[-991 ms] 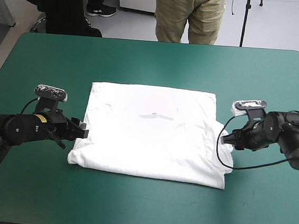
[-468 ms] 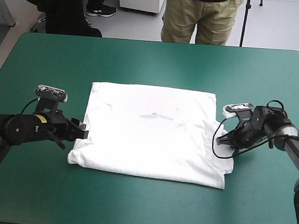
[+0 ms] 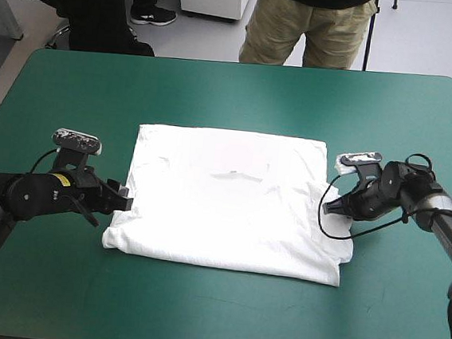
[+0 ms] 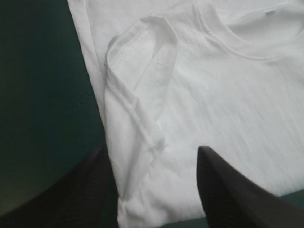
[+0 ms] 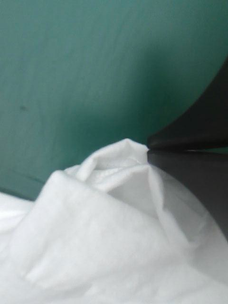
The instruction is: Fold the cloth
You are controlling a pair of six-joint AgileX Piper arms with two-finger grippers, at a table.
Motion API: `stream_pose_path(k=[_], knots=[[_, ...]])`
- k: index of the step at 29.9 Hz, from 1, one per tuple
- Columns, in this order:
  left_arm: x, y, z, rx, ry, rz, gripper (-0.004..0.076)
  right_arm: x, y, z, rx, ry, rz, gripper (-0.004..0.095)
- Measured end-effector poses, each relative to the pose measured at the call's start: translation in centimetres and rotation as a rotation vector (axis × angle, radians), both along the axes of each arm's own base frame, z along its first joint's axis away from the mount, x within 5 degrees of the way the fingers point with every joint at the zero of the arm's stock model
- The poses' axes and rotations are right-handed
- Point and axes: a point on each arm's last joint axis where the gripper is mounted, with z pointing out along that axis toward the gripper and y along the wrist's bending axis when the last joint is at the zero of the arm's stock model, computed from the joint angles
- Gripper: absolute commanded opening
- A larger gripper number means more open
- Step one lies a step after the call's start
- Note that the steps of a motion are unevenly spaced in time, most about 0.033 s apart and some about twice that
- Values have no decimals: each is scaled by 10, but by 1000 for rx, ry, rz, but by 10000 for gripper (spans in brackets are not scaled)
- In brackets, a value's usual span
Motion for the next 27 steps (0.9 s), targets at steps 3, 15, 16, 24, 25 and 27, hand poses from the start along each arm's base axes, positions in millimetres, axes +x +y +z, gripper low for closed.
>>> stream_pose_path(k=[3,15,16,24,25,27], knots=[[0,0,0,5,-1,0,414,-1,0,22,12,-61,-3,-13],[0,1,0,8,-1,-1,414,-9,13,80,140,-129,88,-13],[0,1,0,9,-1,-1,414,-10,16,80,154,-121,103,-13],[-1,1,-1,10,7,-3,414,-18,59,72,180,-64,255,-13],[-1,1,-1,11,11,-4,414,-17,67,66,179,-43,277,-13],[-2,0,-2,13,26,-8,414,-16,83,52,174,3,318,-13]])
